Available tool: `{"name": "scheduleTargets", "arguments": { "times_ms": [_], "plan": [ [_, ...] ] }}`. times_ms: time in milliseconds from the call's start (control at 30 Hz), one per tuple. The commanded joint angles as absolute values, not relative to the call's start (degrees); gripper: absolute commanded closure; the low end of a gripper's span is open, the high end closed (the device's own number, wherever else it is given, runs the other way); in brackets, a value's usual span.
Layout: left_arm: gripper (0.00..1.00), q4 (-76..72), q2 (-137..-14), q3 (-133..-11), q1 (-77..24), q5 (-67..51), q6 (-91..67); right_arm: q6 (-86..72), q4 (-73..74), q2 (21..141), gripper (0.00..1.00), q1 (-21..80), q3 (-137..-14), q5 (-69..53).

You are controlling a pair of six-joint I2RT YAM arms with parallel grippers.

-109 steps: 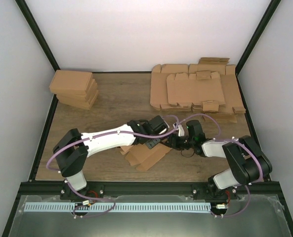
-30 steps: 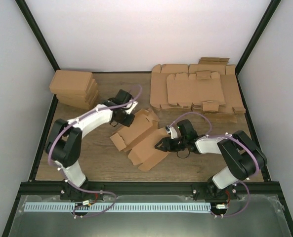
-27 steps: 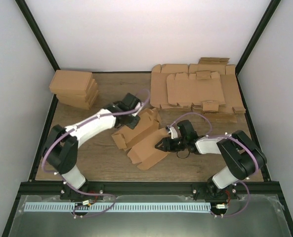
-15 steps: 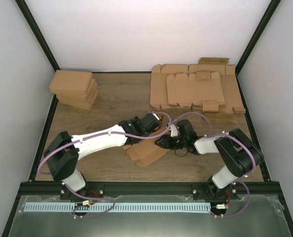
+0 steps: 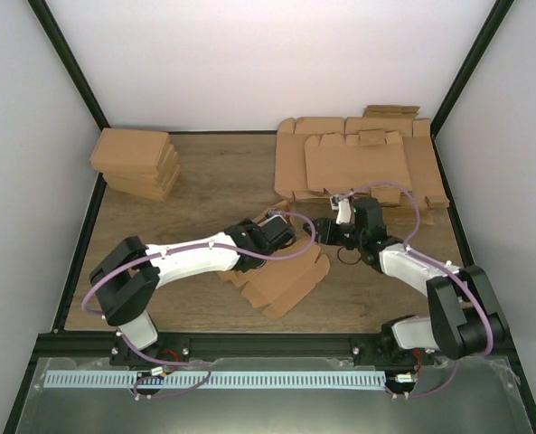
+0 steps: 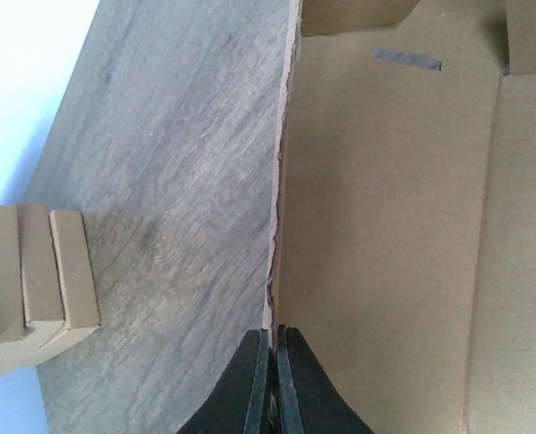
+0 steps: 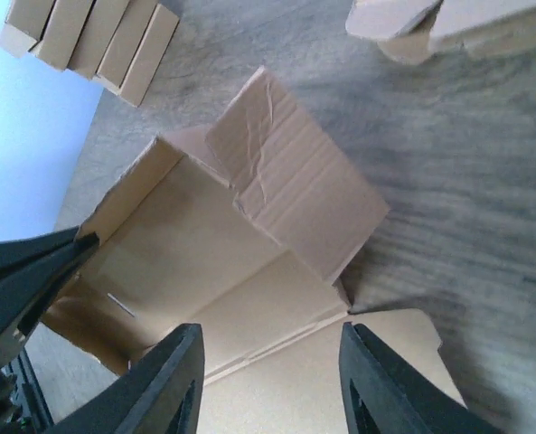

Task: Fold the paper box

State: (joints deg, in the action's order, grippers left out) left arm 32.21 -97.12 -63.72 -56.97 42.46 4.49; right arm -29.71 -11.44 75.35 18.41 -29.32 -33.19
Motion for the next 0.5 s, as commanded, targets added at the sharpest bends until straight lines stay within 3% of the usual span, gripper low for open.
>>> {"name": "scheduleTargets", "arguments": {
  "times_ms": [0,67,133,467],
  "plan": [
    [0.96,30.58,-95.63,-63.10,-58.07,46.66,4.82,-25.69,-6.78,79.19,0.52,17.08,-36.85,-34.24],
    [0.96,30.26,-95.26,-62.84,-58.56,47.64,5.59,-23.18,-6.10,82.67,0.40,16.95,-40.42,-35.02],
    [0.96,30.31,-95.04,-63.07,-59.13,48.20,6.42,-22.33,-7.20,85.54,0.36,16.47,-42.44,-34.31],
    [0.96,29.77,-97.04,-63.31,-63.15,58.98,11.57,-28.86,-15.88,100.94,0.34,12.46,-52.14,-42.93]
  ]
}}
